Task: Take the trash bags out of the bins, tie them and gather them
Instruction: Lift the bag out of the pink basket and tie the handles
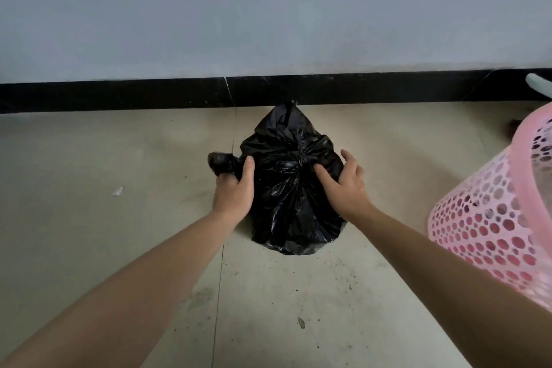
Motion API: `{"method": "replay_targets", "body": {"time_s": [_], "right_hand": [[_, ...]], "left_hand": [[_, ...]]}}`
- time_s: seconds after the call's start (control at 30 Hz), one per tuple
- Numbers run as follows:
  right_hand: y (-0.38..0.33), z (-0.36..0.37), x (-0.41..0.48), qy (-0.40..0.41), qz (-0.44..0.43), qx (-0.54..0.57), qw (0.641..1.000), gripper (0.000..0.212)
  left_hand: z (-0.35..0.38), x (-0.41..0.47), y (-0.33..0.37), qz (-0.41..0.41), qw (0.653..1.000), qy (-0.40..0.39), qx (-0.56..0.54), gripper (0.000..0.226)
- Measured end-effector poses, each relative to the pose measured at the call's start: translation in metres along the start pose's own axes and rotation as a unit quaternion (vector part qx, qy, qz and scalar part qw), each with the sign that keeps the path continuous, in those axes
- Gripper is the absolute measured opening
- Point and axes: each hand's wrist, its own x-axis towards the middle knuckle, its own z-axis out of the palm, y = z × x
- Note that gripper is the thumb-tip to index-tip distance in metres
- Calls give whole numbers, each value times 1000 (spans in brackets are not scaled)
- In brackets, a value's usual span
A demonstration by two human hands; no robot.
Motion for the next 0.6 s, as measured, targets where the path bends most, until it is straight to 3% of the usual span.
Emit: {"method": "replay_targets", "body": {"time_s": [0.1,0.2,0.3,0.5,0.6], "right_hand": [[2,11,-4,3,17,77,997,73],[1,16,-15,22,-3,92,996,64],[-3,12,-29,36,-23,122,992,60],[-53,-21,-64,7,-17,115,993,35],[-114,-59,-88,-24,-50,86,995,34]], "left_hand": [[22,-17,-2,-3,999,-18,-40,63],[35,-33,0,-14,993,37,-111,48],[31,-44,3,19,988,101,-115,55],[-20,-87,59,43,974,178,-129,21],[-68,-120,101,18,971,196,-137,19]]}}
